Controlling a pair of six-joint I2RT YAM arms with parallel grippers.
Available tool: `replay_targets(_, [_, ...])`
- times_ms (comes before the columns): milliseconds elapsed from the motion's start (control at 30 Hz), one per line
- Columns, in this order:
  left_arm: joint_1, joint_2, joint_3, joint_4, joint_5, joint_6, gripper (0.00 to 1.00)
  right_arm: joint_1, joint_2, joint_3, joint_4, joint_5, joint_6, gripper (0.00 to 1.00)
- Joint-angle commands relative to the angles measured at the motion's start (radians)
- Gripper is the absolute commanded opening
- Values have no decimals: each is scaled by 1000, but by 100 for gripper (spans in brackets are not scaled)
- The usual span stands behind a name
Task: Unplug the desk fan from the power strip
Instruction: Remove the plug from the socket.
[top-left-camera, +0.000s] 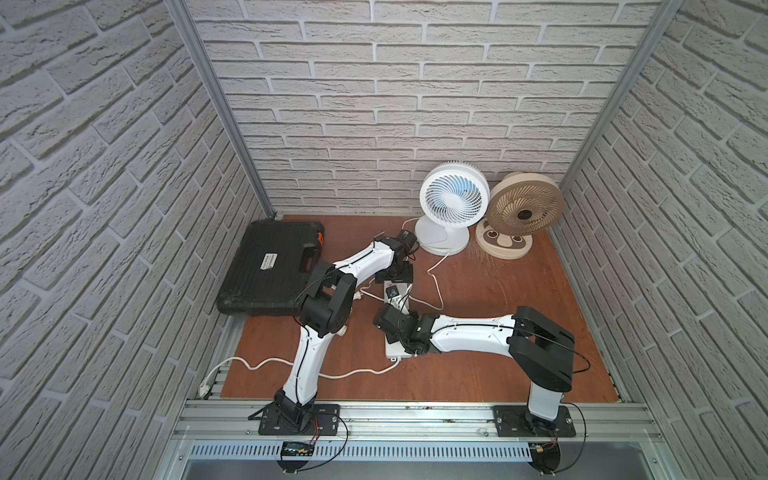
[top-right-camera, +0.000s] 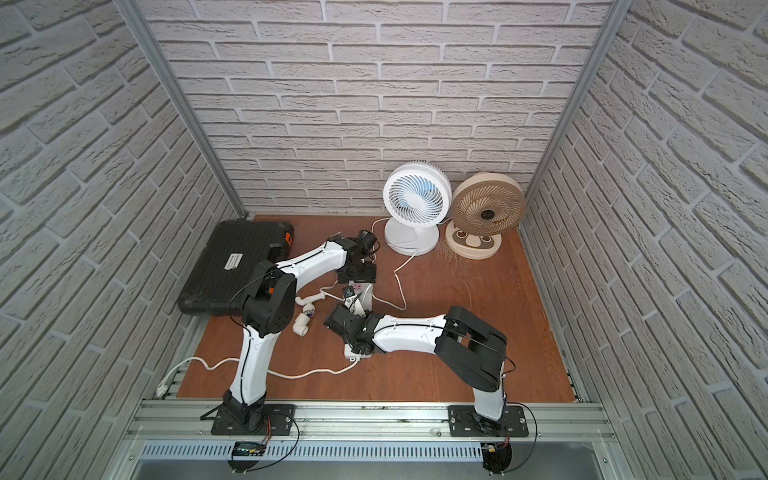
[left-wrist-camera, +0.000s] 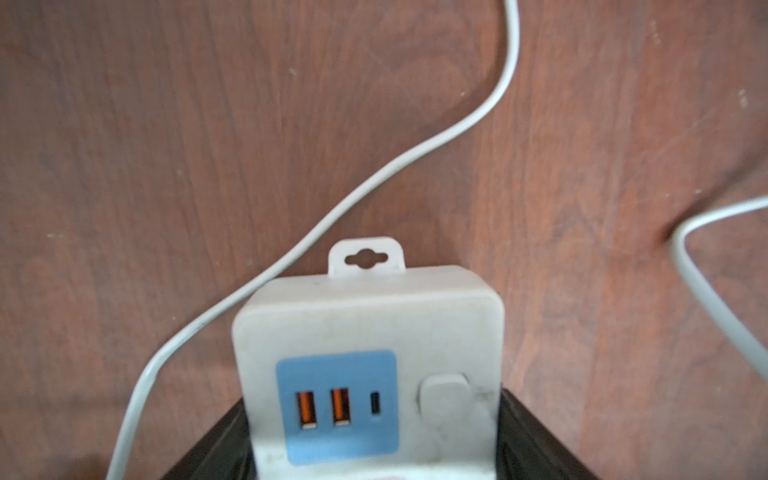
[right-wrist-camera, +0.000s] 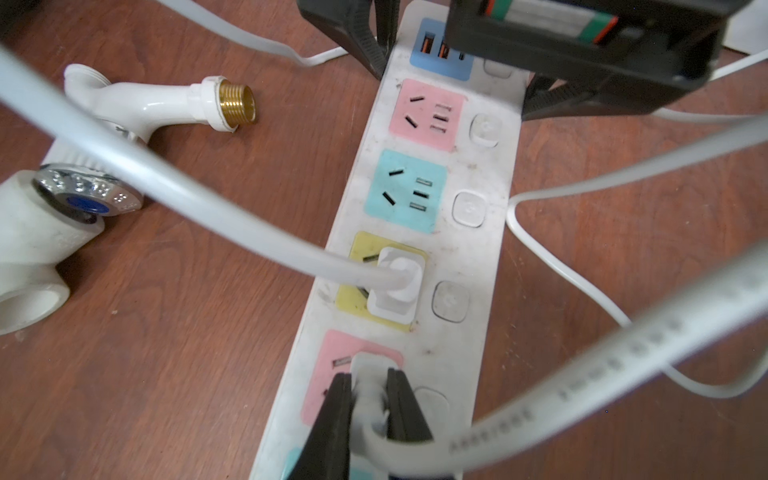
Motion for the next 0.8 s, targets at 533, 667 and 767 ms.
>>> replay_targets(533, [10,61,-74,-50,12,-3,0,-72,-85,-118,147,-184,87,3])
replay_targets(667, [11,55,-80,-45,15,-2,0,-94,-101,-152,177,-222,116,3])
replay_targets(767, [11,55,-85,-43,17,-2,0,-98,-101,-153,175,-223,117,3])
